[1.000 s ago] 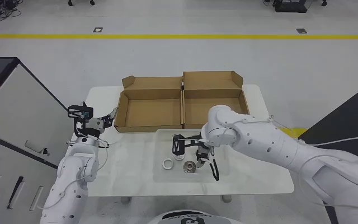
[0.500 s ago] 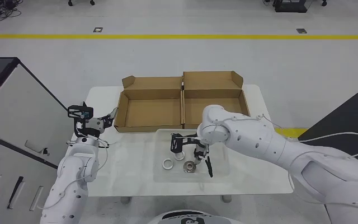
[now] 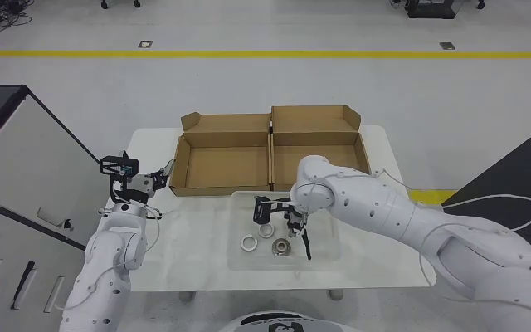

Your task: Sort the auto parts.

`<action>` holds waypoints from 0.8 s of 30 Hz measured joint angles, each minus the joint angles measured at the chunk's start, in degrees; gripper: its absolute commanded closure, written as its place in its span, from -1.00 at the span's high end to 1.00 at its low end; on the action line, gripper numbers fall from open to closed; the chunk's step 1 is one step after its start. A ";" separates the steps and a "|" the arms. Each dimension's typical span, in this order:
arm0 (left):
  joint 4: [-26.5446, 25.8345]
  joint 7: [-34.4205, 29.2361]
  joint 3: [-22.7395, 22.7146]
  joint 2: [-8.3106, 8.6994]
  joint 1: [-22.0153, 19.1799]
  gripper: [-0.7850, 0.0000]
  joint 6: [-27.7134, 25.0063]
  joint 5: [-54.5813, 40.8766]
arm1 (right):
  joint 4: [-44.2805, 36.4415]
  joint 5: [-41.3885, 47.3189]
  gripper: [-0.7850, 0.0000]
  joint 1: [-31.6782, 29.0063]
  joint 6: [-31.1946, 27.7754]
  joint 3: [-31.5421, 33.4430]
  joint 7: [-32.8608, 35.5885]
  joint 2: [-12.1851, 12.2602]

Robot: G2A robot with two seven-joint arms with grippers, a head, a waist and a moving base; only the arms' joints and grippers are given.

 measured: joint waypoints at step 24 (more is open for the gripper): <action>0.00 0.00 0.00 0.00 0.00 1.00 0.00 0.00 | 3.13 -0.52 -1.00 0.25 -0.09 1.80 0.53 -1.37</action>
